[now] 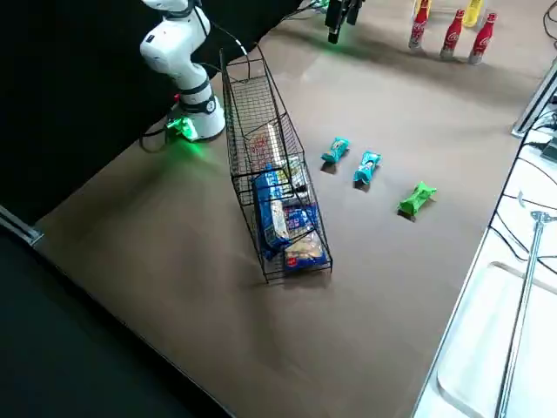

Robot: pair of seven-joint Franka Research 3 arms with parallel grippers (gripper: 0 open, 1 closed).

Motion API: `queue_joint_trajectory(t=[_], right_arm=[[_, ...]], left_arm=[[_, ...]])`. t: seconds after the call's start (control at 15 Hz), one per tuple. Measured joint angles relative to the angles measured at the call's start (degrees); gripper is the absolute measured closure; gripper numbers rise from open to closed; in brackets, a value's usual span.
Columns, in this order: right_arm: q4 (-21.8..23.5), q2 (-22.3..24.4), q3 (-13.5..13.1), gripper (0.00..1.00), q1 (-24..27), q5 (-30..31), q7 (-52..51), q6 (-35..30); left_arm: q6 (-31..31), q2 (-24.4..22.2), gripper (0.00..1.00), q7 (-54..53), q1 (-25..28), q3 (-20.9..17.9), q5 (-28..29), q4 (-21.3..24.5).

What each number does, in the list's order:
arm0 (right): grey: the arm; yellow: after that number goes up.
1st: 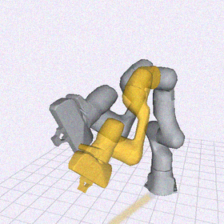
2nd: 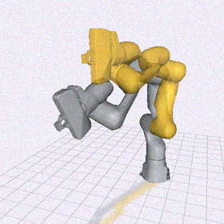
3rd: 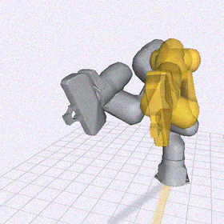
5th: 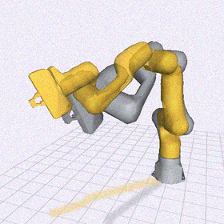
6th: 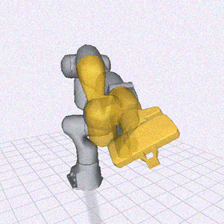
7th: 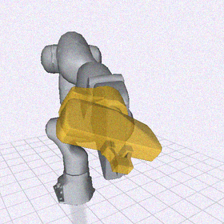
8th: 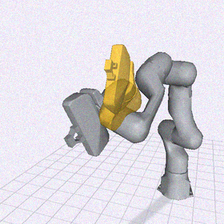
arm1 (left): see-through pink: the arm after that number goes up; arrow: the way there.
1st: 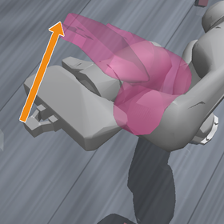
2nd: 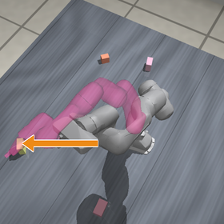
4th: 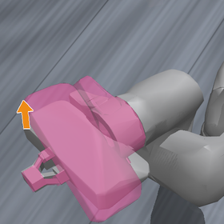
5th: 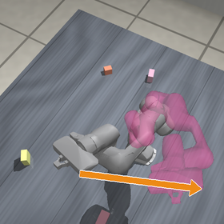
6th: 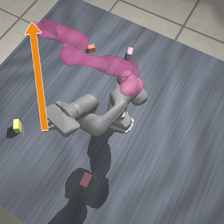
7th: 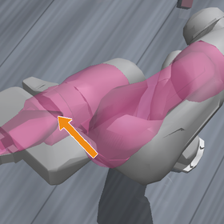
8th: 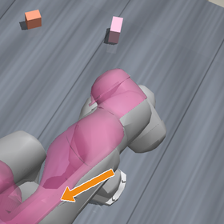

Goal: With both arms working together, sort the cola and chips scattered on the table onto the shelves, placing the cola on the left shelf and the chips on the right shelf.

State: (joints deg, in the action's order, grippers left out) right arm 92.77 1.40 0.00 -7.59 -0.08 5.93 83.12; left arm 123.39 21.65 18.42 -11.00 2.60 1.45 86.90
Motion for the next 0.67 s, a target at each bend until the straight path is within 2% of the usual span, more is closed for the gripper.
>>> queue_joint_trajectory(t=[0.27, 0.47, 0.67], right_arm=[[0.0, 0.0, 0.0, 0.00, 0.0, 0.0, 0.0, 0.0], [0.0, 0.0, 0.0, 0.00, 0.0, 0.0, 0.0, 0.0], [0.0, 0.0, 0.0, 0.00, 0.0, 0.0, 0.0, 0.0]], left_arm=[[6.1, 5.5, 0.00, 3.7, -3.7, -0.3, 0.0, 0.1], [10.1, 9.4, 0.00, 3.8, -3.5, -0.8, 2.1, 0.1], [10.5, 11.6, 0.00, 3.8, -2.7, -1.0, 3.8, 0.1]])
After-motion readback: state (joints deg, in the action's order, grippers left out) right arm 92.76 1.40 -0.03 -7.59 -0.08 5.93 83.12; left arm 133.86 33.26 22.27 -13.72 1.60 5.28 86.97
